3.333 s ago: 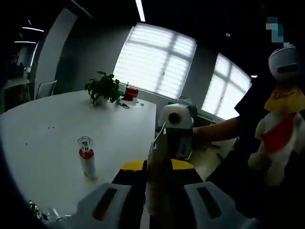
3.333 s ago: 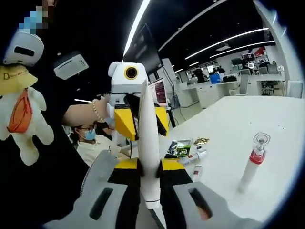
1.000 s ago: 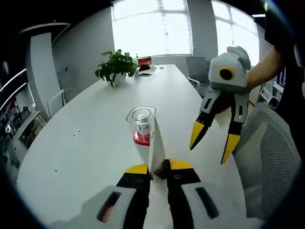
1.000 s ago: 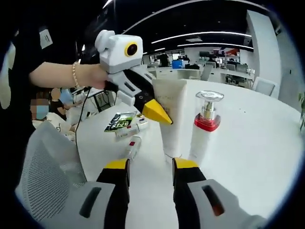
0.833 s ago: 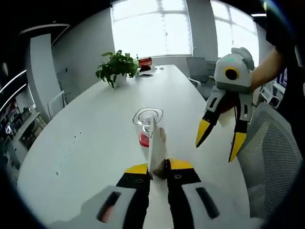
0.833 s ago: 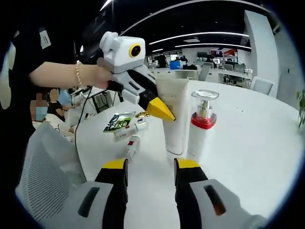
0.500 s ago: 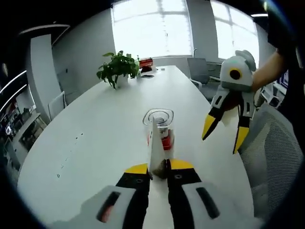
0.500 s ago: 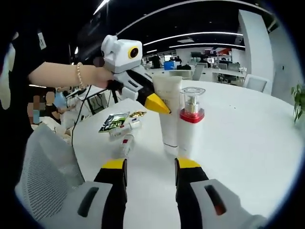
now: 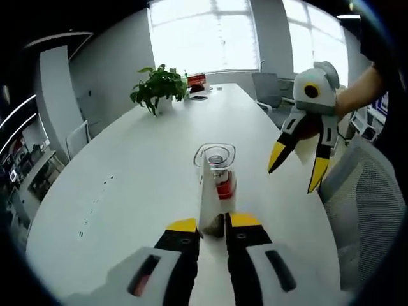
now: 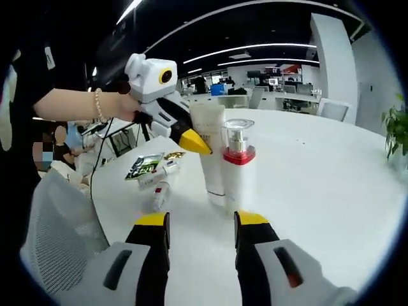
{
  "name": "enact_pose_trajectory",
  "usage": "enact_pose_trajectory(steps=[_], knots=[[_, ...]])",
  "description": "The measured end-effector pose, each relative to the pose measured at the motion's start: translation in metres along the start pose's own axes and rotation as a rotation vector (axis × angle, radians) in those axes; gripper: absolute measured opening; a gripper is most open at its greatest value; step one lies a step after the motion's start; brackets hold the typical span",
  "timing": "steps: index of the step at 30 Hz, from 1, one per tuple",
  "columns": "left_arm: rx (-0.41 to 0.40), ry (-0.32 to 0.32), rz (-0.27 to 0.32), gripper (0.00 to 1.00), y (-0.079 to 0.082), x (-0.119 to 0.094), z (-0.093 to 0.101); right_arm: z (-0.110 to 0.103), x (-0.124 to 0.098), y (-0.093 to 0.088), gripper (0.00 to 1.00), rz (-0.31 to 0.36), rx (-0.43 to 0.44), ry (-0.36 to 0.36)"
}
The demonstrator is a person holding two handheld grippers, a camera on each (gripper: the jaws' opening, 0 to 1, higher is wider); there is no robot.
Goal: Arrange the skincare products in the storage area until every visible bottle or jar stands upright without overlapping.
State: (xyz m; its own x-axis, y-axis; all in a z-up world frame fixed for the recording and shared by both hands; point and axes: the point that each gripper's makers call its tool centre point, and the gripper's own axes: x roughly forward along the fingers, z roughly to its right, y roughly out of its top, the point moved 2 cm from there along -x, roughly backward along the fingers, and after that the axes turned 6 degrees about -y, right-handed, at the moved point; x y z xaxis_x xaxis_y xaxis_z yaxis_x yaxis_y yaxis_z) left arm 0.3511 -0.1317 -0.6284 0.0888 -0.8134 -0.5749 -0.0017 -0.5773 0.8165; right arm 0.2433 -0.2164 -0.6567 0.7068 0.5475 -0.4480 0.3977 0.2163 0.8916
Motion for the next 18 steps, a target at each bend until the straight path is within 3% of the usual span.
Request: enact_pose_trajectory(steps=[10,18], knots=[[-0.046,0.025,-0.016,0.35,-0.003,-0.005,0.002,-0.006,0.001,0.005,0.41,0.007,-0.01,0.008],[-0.092,0.048,-0.024,0.41,-0.006,-0.018,0.014,-0.014,0.0,0.011,0.44,0.017,-0.023,0.015]])
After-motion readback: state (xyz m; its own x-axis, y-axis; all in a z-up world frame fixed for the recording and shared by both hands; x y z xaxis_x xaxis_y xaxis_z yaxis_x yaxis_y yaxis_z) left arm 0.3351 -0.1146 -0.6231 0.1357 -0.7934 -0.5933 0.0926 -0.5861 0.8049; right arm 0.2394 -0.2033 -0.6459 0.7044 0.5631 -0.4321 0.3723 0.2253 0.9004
